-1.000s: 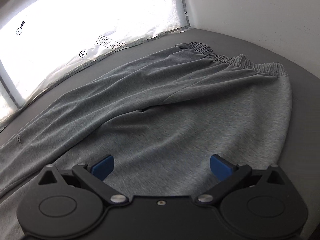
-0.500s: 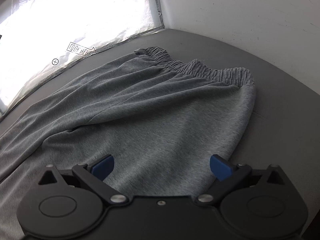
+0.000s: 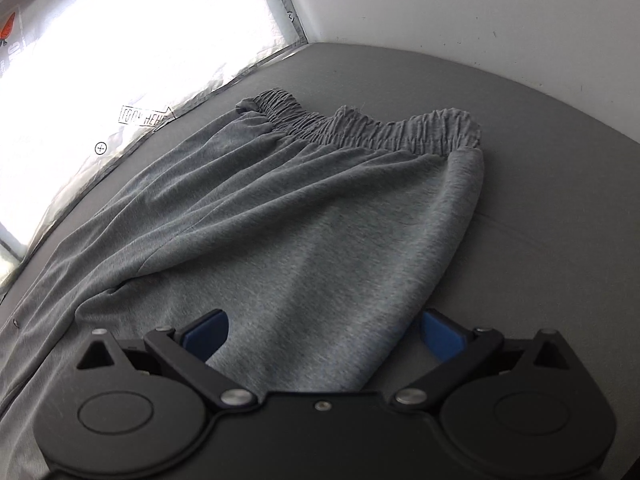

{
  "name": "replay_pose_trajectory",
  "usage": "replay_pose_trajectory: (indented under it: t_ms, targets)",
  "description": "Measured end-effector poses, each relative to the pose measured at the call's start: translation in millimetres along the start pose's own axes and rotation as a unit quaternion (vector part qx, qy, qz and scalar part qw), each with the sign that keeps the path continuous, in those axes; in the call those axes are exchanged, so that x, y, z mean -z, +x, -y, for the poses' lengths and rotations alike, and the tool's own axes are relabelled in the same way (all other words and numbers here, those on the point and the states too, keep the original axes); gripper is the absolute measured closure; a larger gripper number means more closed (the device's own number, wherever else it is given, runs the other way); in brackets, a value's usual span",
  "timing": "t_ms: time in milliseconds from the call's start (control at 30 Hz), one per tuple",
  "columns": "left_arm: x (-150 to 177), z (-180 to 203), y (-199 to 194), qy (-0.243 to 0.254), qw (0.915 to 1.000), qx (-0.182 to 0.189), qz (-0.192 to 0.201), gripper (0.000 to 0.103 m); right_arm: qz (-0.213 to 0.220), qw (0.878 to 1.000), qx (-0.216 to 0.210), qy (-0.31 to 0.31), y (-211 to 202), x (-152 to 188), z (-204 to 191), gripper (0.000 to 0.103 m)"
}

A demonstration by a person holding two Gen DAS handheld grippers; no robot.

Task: Fold clothes
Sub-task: 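Grasp the waistband with the right tool while the left tool aligns the folded legs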

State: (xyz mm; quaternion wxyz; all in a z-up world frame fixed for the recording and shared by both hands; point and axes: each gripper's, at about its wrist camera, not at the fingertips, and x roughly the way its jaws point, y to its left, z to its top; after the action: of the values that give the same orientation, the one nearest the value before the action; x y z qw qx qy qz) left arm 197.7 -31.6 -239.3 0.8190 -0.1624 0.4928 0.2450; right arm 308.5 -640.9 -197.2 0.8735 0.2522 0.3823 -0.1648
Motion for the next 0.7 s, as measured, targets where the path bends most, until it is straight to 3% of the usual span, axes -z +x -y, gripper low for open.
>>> replay_pose_trajectory:
  t_ms: [100, 200, 333, 400, 500, 567, 700]
  targets:
    - [4, -5, -5, -0.033, 0.9994, 0.013, 0.000, 0.014, -0.002, 0.997, -0.022, 0.069, -1, -7, 14, 0.000]
    - [7, -23, -12, -0.100, 0.9939, 0.047, 0.003, 0.014, -0.009, 0.986, -0.052, 0.160, -1, -15, 36, 0.000]
    - [11, -59, -19, -0.222, 0.9688, 0.109, 0.012, 0.015, -0.023, 0.961, -0.090, 0.262, 0, -21, 62, 0.002]
    - [14, -81, -20, -0.286, 0.9491, 0.131, 0.015, 0.015, -0.026, 0.950, -0.102, 0.295, 0, -20, 71, 0.003]
    - [14, -102, -22, -0.324, 0.9367, 0.130, 0.024, 0.021, -0.024, 0.930, -0.118, 0.347, -2, -15, 84, 0.007]
    - [9, -114, -23, -0.329, 0.9355, 0.126, 0.029, 0.023, -0.021, 0.920, -0.122, 0.372, -3, -11, 90, 0.011]
    - [-6, -135, -17, -0.340, 0.9329, 0.115, 0.034, 0.035, -0.017, 0.916, -0.114, 0.384, -7, -5, 92, 0.025]
